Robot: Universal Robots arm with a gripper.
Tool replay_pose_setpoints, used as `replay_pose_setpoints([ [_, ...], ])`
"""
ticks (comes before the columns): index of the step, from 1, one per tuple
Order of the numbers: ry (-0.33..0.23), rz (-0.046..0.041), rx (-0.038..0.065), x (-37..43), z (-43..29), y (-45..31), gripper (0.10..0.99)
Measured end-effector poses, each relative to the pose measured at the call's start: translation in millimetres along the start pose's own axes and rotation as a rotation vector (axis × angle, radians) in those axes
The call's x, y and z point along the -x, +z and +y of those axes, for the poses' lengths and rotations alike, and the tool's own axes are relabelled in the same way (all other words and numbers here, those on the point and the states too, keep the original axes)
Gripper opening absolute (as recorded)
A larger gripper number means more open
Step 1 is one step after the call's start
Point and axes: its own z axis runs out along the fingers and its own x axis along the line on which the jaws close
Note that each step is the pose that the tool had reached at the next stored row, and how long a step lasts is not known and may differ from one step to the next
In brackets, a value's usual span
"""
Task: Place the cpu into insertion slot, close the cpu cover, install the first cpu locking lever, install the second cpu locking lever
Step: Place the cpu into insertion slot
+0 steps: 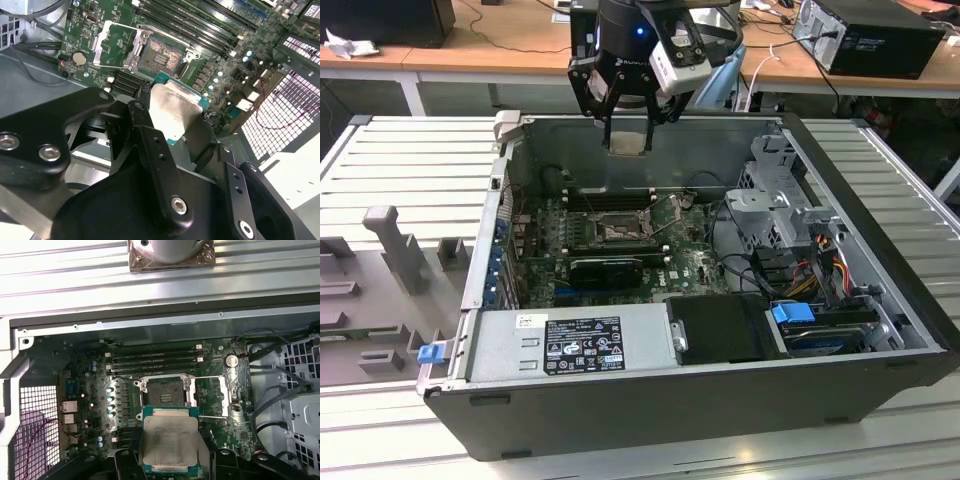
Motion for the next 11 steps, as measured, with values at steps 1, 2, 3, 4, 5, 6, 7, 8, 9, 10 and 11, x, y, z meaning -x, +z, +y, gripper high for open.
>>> replay_pose_setpoints([
  [1,0.004,-0.0003,0.0,0.0,0.0,0.0,0.529],
  [2,0.006,-0.0004,0.0,0.0,0.0,0.0,0.529],
  [3,0.009,-0.0008,0.0,0.0,0.0,0.0,0.529],
  [4,0.012,-0.001,0.0,0.0,0.0,0.0,0.529],
  [5,0.016,-0.0014,0.0,0.0,0.0,0.0,0.529],
  [6,0.019,-0.0017,0.0,0.0,0.0,0.0,0.529],
  [7,0.021,-0.0018,0.001,0.0,0.0,0.0,0.529],
  [8,0.023,-0.002,0.001,0.0,0.0,0.0,0.529],
  [9,0.025,-0.0022,0.001,0.0,0.0,0.0,0.529],
  [10,0.027,-0.0023,0.001,0.0,0.0,0.0,0.529],
  [11,0.029,-0.0025,0.001,0.0,0.0,0.0,0.529],
])
